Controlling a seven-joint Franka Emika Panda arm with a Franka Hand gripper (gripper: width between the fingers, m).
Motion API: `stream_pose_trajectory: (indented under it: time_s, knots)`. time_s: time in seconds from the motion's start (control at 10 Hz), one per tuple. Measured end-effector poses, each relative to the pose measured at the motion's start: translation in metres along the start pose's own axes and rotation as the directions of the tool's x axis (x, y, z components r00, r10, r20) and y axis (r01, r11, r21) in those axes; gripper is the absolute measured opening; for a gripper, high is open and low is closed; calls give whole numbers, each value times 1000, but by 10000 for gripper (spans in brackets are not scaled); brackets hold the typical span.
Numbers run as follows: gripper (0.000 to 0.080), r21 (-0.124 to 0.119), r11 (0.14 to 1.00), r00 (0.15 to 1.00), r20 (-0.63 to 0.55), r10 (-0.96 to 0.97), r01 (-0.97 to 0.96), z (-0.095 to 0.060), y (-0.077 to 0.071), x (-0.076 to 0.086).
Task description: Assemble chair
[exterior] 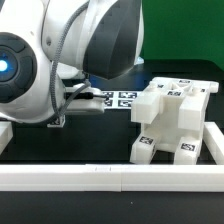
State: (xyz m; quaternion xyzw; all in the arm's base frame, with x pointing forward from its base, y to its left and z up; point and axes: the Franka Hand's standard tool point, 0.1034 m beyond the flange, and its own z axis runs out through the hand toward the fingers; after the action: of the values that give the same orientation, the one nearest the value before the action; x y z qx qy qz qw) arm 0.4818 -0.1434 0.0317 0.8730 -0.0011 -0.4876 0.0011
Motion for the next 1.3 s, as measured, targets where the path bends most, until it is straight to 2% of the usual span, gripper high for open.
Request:
stream_pose_trajectory:
  time_s: [0.3, 0.4, 0.6, 0.9, 1.0, 1.1, 1.2, 1.3]
  knots:
    - [649, 3, 1000, 1000, 5, 4, -4, 3, 1, 0]
    - [649, 16, 995, 991, 92, 92, -94, 20, -3, -8]
    - [649, 6, 995, 989, 103, 103, -104, 42, -6, 0]
    - [649, 7, 994, 989, 101, 104, -106, 45, -5, 0]
    - [560, 7, 994, 989, 101, 105, -106, 45, -4, 0]
    - [560, 8, 994, 989, 101, 105, -106, 45, -4, 0]
    - [371, 8, 994, 989, 102, 105, -106, 45, -4, 0]
    - [281, 9, 994, 989, 105, 105, -106, 45, -4, -1]
